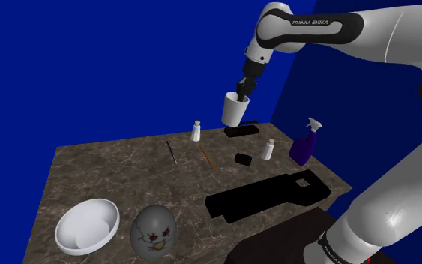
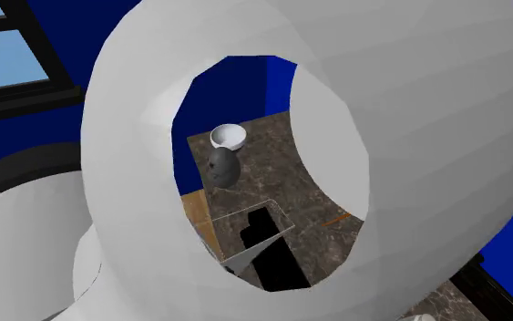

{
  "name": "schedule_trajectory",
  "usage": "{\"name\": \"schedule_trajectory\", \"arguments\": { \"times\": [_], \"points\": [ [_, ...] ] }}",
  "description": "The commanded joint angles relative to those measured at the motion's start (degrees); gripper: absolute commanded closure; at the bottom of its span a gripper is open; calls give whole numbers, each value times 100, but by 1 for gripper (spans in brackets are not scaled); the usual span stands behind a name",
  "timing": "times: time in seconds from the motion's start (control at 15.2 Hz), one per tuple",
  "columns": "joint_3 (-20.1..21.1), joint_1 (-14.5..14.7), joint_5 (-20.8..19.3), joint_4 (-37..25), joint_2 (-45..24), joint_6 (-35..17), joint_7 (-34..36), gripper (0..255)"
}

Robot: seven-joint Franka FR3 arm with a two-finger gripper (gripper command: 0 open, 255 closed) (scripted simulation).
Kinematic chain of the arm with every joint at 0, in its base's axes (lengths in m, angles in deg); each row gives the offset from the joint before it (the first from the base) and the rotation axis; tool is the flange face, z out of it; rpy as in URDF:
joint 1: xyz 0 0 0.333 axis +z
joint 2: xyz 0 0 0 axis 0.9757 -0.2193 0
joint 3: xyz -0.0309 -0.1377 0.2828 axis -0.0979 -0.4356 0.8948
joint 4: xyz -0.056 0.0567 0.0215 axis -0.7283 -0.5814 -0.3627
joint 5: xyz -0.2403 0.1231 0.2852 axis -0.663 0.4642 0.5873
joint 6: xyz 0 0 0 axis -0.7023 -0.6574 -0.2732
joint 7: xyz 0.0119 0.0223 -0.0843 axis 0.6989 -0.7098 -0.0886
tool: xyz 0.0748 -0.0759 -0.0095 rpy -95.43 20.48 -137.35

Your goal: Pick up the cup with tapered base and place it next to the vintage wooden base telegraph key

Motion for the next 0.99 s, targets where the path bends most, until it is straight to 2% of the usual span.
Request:
{"name": "schedule_trajectory", "arguments": {
  "times": [0.0, 0.46, 0.92],
  "points": [
    [-144, -120, -11, -116, -104, 40, -268, 255],
    [-626, -560, -17, -614, -505, 241, -1171, 255],
    [-1047, -1024, 47, -1486, -1182, 541, -2032, 255]
  ]
}}
